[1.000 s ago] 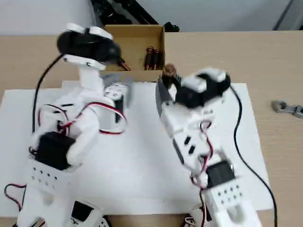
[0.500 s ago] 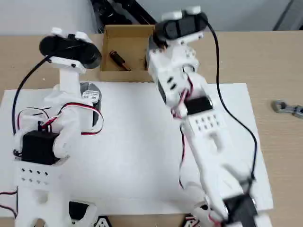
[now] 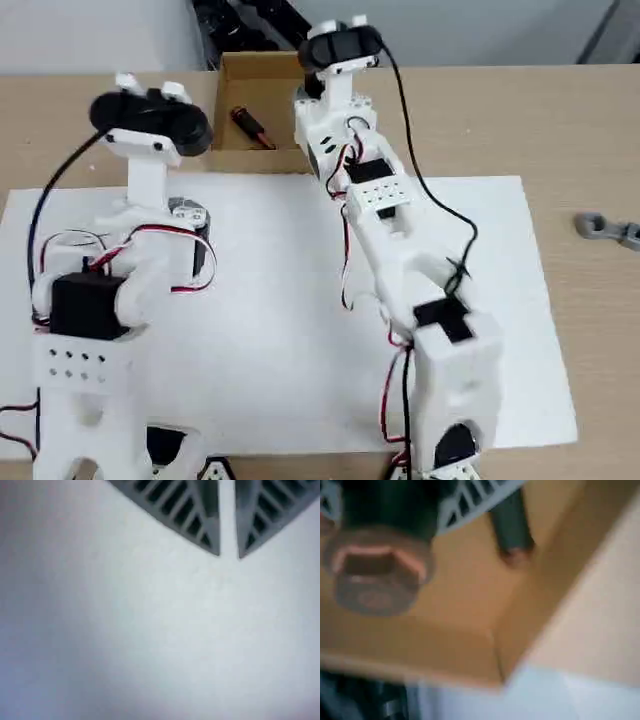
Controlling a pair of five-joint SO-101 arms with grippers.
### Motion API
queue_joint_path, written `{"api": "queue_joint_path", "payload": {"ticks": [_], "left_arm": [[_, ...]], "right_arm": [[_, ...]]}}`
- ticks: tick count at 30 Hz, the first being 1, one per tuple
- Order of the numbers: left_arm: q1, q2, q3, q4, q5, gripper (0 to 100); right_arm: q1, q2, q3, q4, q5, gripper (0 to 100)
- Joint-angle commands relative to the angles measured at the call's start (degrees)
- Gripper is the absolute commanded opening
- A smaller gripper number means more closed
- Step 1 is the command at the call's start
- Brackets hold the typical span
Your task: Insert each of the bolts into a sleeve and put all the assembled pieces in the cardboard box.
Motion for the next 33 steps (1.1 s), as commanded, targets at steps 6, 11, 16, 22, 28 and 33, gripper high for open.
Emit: {"api": "queue_joint_path", "payload": {"ticks": [6,11,16,22,28,33], "left_arm": [[-0.3,-0.5,0.2,-0.4,-0.4,1],[-0.3,-0.5,0.3,-1.1,-0.4,1],[-0.3,-0.5,0.3,-1.1,-0.4,1],[-0.3,-0.5,0.3,-0.9,-0.4,1],[-0.3,-0.5,0.3,-0.8,-0.4,1],[-0.3,-0.5,0.3,-0.8,-0.4,1]], "right_arm": [[0.2,10.7,-12.7,-1.5,0.7,0.4],[0.1,11.8,-13.3,-1.5,0.7,0.5],[0.1,11.8,-13.4,-1.5,0.6,8.7],[-0.4,11.7,-13.4,-1.2,0.4,28.9],[-1.3,8.7,-13.1,-0.9,0.4,28.8],[-1.5,2.3,-13.1,4.4,0.4,17.4]]}}
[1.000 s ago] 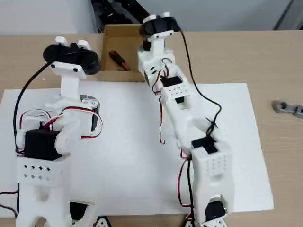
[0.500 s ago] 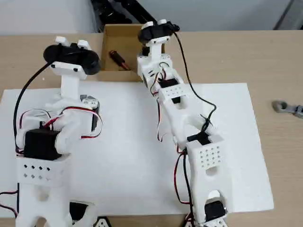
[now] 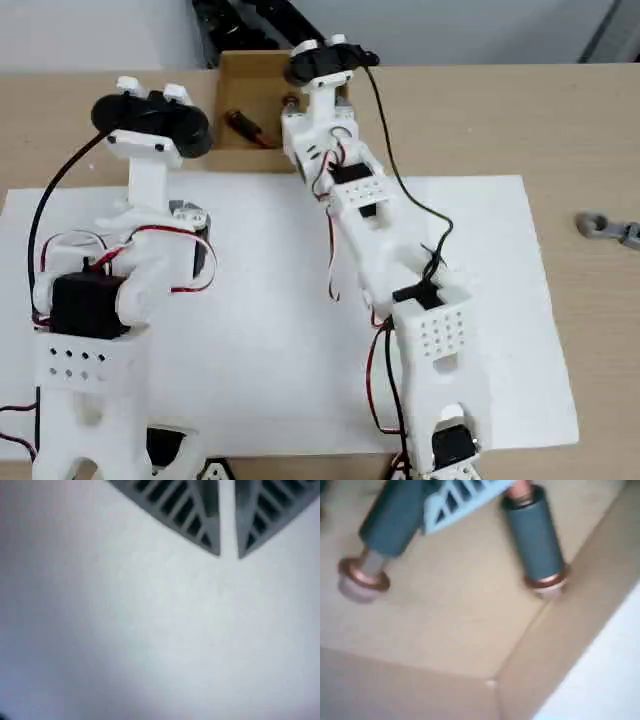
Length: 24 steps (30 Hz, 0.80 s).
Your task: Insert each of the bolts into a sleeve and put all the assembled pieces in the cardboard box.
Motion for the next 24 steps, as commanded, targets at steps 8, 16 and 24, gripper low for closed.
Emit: {"api": "queue_joint_path", "payload": {"ticks": [8,16,24], "left_arm": [[-0.3,-0.5,1.9,-1.0,-0.4,1],[-0.4,-0.6,2.3,-2.1,-0.4,1],[-0.4,-0.6,11.6,-13.0,-0.5,1]], "right_arm": [[-0.1,-26.0,-2.7,26.6,-0.5,0.0],[0.3,-47.2,-2.6,48.0,-2.6,0.2],[1.4,-66.7,-2.5,68.8,-2.6,0.2]]}}
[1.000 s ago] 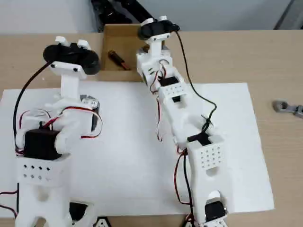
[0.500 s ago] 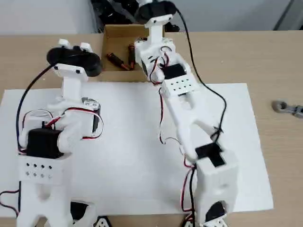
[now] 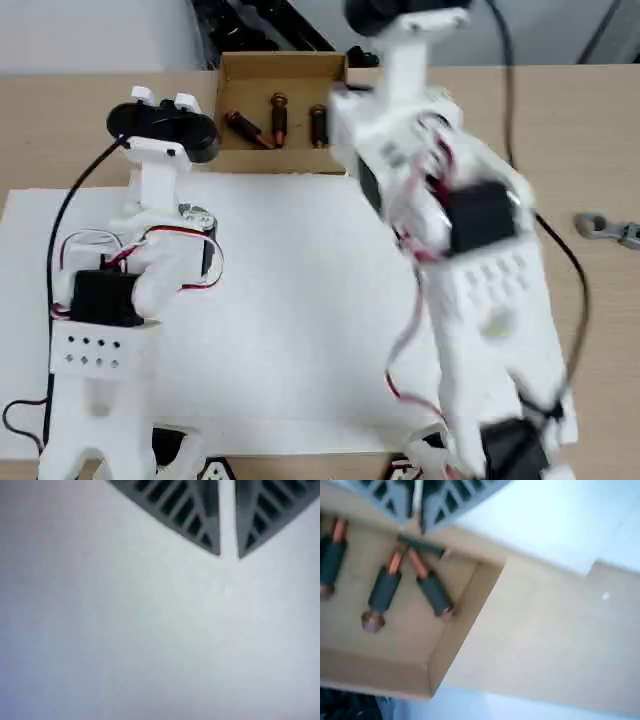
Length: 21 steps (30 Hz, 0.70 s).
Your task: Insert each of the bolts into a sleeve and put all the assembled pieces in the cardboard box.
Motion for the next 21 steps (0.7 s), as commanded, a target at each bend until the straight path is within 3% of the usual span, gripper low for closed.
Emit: {"api": "queue_joint_path", "payload": {"ticks": [1,7,12,15,21], "left_arm": [[-0.8,-0.6,3.4,-5.5,-0.7,1],[-10.1,-1.8,10.5,-14.6,-0.7,1],[-13.7,-8.4,19.2,-22.6,-0.7,1],[-14.0,-14.7,26.3,-26.5,-0.7,1],[-14.4,-29.5,38.4,-29.7,-0.7,1]], "right_arm": [[1.9,-9.6,-2.5,9.5,-0.6,0.2],[11.6,-20.4,-1.8,22.5,-0.6,0.2],[19.6,-34.2,15.1,22.5,-0.2,0.2],[19.6,-46.6,30.3,18.9,1.4,0.2],[19.6,-78.5,61.7,0.8,9.8,0.2]]}}
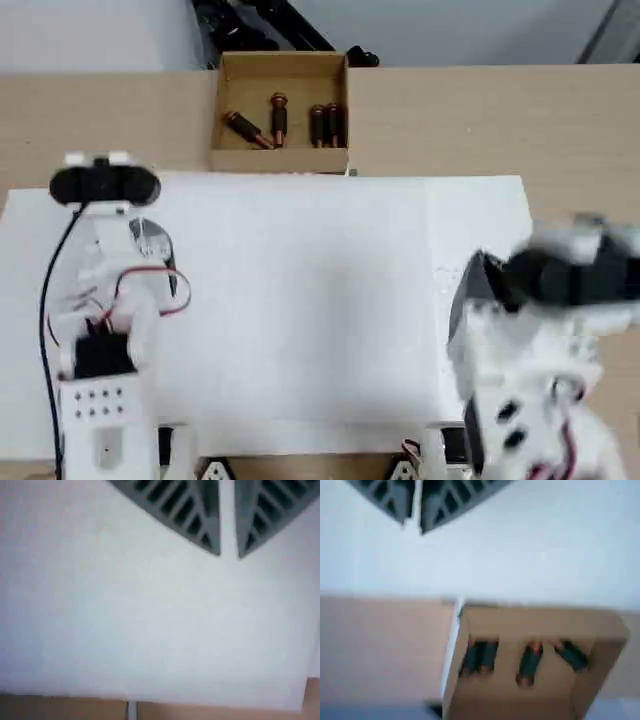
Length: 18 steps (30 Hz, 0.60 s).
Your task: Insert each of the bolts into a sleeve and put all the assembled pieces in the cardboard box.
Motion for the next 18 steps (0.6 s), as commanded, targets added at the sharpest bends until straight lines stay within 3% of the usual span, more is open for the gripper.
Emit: {"api": "queue_joint_path", "payload": {"ticks": [1,3,8,13,18], "left_arm": [[-0.6,-9.8,4.3,-2.3,0.0,1],[-0.8,-15.0,7.9,-2.5,0.0,1],[-0.9,-27.1,16.2,-1.9,-4.7,1],[-0.9,-38.9,27.3,-1.5,-14.2,1],[-0.9,-41.7,33.4,1.2,-15.6,1]], "right_arm": [[0.7,-20.6,20.0,-10.2,4.5,0.2],[1.1,-22.8,25.1,-10.4,5.1,0.2],[3.8,-16.4,28.5,-13.1,-3.5,0.2],[2.3,-21.1,38.9,-13.0,3.8,0.2],[2.6,-21.6,47.2,-13.0,8.1,0.2]]}}
